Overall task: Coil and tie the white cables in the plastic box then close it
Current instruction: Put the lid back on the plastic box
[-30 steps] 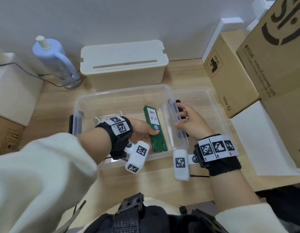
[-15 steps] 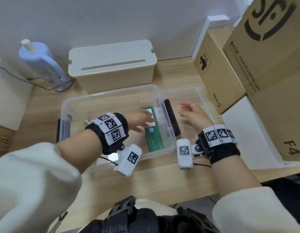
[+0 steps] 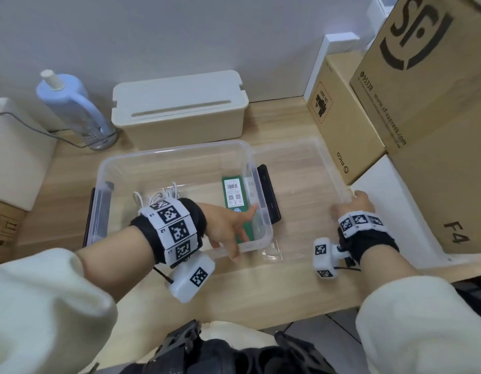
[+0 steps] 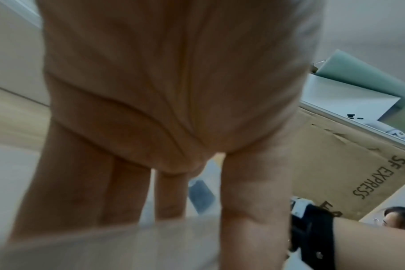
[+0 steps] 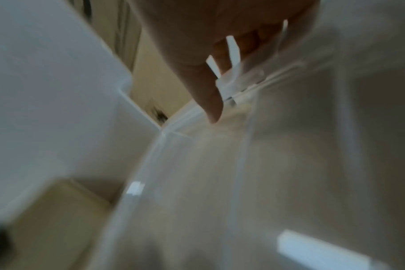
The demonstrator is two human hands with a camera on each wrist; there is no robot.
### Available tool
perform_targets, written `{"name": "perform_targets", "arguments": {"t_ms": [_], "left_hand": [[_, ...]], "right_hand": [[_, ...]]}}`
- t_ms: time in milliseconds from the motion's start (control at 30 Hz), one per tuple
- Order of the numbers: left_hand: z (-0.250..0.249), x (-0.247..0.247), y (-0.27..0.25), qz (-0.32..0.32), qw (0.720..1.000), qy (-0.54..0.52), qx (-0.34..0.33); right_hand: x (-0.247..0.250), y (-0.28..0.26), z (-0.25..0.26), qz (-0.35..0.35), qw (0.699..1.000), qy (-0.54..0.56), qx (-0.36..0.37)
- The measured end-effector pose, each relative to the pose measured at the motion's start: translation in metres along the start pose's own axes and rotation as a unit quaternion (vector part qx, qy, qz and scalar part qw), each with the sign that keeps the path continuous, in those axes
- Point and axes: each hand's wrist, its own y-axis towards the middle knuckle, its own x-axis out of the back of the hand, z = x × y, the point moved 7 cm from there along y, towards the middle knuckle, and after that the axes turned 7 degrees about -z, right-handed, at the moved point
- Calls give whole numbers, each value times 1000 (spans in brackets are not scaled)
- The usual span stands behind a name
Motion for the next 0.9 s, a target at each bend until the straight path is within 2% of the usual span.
{"name": "perform_targets", "arguments": {"t_ms": [67,133,233,300,367,400,433,467,533,567,600,633,667,700,733,800,867,900], "left_hand": [[3,0,-1,7,1000,-11,-5],[4,0,-2,10,1000,-23,-13],[4,-2,-6,2,999,-36,-37],[4,-1,-12,-13,995,-69,-69],[10,11,-27,-69,980,-158,-102],[18,23,-36,-118,960,-227,-111],[32,38,-47,-180,925,-313,-116],[54,54,-60,-254,865,-417,-113],[110,75,-92,-380,691,-607,-100],[136,79,-108,-415,612,-666,-100],[159,78,-120,-434,558,-700,-99],[173,76,-129,-442,540,-710,-92],[186,71,-137,-441,544,-710,-80],[193,67,-142,-433,562,-701,-68],[195,63,-144,-422,592,-684,-60],[191,56,-146,-411,671,-616,-45],[190,54,-151,-457,735,-501,-10],[191,54,-155,-490,755,-435,11]], "right_hand": [[18,-10,18,27,997,76,9],[40,-23,46,36,990,117,63],[74,-54,92,-8,974,156,164],[91,-82,121,-45,950,186,248],[93,-116,146,-88,920,168,342],[89,-133,156,-118,903,144,387],[84,-149,163,-149,883,118,429],[75,-164,169,-171,862,94,468],[56,-186,173,-189,825,63,528],[48,-194,172,-191,810,56,551],[41,-202,172,-193,794,56,574],[35,-210,172,-194,777,58,596],[26,-218,172,-191,761,59,617],[16,-227,171,-181,748,53,636],[5,-233,170,-162,739,44,652],[-17,-241,165,-96,729,19,677],[-36,-240,158,-7,736,-8,677],[-42,-237,154,34,741,-21,671]]}}
